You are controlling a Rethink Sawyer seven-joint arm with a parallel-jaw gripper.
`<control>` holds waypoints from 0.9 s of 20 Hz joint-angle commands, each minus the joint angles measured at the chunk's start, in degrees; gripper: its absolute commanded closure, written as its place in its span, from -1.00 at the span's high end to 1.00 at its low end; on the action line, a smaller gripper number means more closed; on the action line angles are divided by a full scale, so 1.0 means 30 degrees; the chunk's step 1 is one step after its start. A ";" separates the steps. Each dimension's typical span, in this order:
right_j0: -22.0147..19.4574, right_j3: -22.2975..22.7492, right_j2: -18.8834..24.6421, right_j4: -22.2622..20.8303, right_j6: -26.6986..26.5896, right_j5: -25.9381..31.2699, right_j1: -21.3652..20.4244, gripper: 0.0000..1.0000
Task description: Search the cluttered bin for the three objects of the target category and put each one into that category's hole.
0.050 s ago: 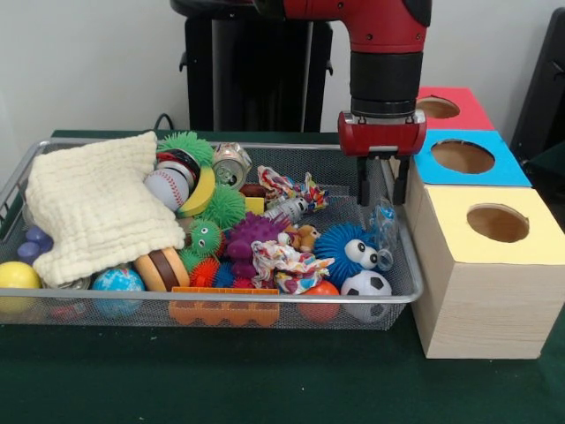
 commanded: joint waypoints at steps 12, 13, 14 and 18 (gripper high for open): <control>-0.0145 -0.0529 0.0970 0.0037 0.3032 -0.0625 0.0826 -1.00; -0.0164 -0.0525 0.0983 0.0037 0.3024 -0.0598 0.0827 -1.00; -0.0185 -0.0541 0.1000 0.0013 0.2997 -0.0600 0.0833 -1.00; -0.0367 -0.0530 0.1190 -0.0023 0.2845 -0.0261 0.0710 -1.00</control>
